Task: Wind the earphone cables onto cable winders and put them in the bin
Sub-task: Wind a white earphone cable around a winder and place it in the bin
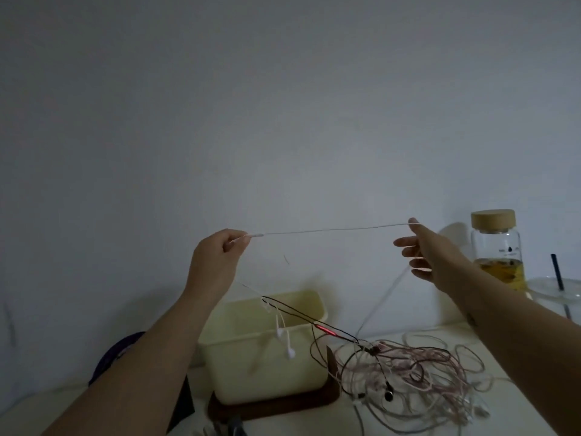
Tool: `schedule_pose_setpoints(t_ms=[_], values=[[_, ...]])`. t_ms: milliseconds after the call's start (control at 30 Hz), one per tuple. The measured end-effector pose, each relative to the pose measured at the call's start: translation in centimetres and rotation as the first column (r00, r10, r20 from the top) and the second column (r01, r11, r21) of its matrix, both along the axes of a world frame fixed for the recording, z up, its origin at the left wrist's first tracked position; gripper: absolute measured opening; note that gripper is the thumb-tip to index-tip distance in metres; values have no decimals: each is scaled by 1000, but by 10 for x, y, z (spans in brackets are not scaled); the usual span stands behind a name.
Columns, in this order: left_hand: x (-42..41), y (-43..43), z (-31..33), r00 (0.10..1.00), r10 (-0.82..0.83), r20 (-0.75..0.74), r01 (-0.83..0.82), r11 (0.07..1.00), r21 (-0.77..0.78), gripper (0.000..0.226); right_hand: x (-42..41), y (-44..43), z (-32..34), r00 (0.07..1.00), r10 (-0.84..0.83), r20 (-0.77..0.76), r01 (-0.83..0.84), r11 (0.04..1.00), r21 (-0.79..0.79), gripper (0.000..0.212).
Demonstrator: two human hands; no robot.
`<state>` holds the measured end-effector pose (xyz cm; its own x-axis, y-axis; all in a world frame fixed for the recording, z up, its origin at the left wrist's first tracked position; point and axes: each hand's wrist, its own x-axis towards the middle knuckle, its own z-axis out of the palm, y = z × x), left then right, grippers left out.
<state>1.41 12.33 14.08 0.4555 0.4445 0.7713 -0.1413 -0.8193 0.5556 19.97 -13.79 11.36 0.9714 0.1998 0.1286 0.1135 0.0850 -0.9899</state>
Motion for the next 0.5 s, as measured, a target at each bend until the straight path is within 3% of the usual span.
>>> schedule_pose_setpoints(t_ms=[100,200,300,367,433,500], values=[[-6,16,-8,997,69,-46,-71,997,-42,17,1,-3,-9,995,23,-93,-27,999,-45,53],[-9,22,-19,990,102,-100,-112,989,-99,31,-3,-1,-17,882,325,-340,-245,934,259,72],[-11,23,-28,981,117,-154,-146,969,-199,44,-6,6,-20,816,475,-330,-369,867,335,85],[-10,27,-31,975,150,-165,-186,955,-233,49,-9,15,-18,887,416,-202,-381,905,192,79],[-9,31,-34,977,145,-158,-185,942,-280,52,-14,26,-11,964,252,85,-255,967,20,66],[-6,32,-36,984,92,-152,-139,931,-337,53,-20,33,3,900,128,416,-104,991,-81,54]])
